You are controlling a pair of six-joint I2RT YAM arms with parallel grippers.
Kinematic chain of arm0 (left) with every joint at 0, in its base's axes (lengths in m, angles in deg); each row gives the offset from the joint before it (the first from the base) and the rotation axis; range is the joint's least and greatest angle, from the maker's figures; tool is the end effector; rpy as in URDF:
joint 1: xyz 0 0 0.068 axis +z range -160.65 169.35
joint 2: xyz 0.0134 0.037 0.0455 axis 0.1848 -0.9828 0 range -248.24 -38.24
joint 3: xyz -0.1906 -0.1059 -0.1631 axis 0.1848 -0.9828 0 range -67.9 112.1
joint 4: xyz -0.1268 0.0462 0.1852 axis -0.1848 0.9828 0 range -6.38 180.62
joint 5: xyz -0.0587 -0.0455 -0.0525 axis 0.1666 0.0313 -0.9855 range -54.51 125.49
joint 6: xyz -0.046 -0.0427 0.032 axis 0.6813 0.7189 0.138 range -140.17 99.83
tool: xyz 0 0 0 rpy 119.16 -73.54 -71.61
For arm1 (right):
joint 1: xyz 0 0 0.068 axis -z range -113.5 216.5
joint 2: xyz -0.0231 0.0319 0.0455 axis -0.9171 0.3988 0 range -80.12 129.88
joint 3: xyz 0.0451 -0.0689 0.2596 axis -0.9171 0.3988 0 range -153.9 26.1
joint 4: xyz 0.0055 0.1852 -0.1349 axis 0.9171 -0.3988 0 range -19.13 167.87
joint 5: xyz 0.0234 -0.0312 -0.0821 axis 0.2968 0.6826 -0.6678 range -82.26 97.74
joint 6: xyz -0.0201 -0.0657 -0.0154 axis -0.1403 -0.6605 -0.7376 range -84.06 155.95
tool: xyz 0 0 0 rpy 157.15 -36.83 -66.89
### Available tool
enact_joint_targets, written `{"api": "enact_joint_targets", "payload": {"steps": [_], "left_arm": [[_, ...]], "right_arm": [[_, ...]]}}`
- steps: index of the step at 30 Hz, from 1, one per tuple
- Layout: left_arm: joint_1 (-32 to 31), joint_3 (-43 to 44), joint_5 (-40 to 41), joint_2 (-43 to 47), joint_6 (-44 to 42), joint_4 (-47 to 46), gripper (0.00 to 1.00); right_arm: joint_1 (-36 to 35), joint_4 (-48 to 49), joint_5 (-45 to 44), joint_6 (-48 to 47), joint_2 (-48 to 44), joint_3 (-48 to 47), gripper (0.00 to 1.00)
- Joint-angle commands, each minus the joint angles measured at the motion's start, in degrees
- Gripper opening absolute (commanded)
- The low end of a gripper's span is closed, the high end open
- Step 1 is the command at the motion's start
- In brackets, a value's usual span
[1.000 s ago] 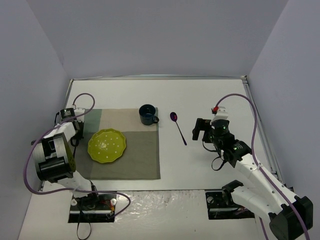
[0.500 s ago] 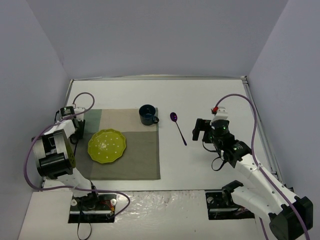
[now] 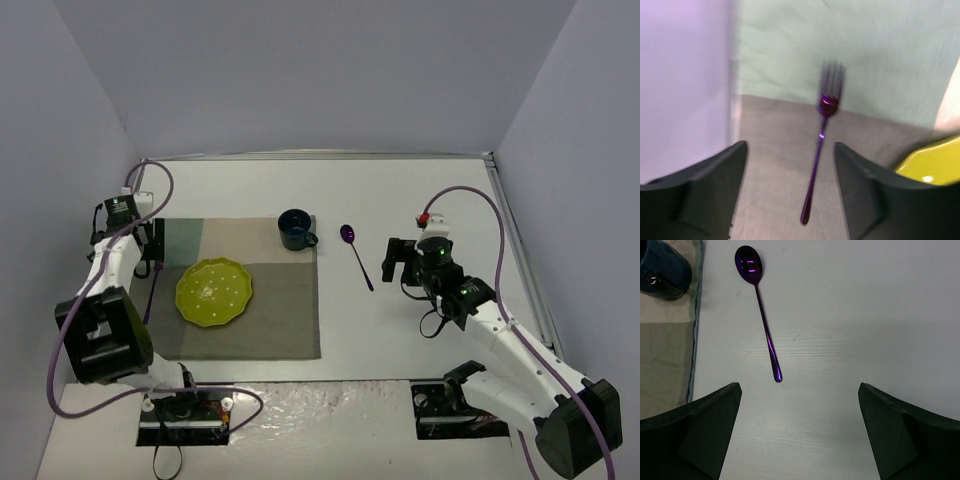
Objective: Set the dinner table for one person
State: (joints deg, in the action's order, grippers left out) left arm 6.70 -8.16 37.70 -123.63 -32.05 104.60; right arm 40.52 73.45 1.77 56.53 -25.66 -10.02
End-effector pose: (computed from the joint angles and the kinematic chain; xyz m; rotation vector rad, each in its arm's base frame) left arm 0.2901 0.0929 0.2435 -0.1330 2.3994 0.2858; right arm 0.1881 0.0850 0.2678 -0.0247 1.9905 0.4275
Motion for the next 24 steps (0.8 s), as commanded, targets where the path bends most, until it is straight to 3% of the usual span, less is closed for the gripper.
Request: {"api": "enact_joint_targets", "payload": {"steps": [1,4,7,13,24], "left_arm": [[-5.6,9.2,8.3,10.6,9.6,4.1,0.72],[-11.3,12.1,14.6,12.3,12.2,8.6,0.81],[-16.5,15.1,15.2,13.8,19.1,13.5,0.87],[-18.5,11.3,11.9,18.9,24.9,15.2,0.96],[-19.9,5.1,7.3,23.5,26.9,11.9,0.97]], "right_arm": [[-0.4,2.9,0.7,-2.3,4.7,-4.5,1.00],[-0.4,2.8,0.8,-3.5,10.1,-7.6,0.99],[-0.5,2.7,1.1,-5.0,15.2,-10.5,0.97],[-1.8,2.9,-0.1,-6.6,24.9,-15.6,0.93],[-6.1,3.9,-5.5,-4.7,40.0,-22.1,0.79]]}}
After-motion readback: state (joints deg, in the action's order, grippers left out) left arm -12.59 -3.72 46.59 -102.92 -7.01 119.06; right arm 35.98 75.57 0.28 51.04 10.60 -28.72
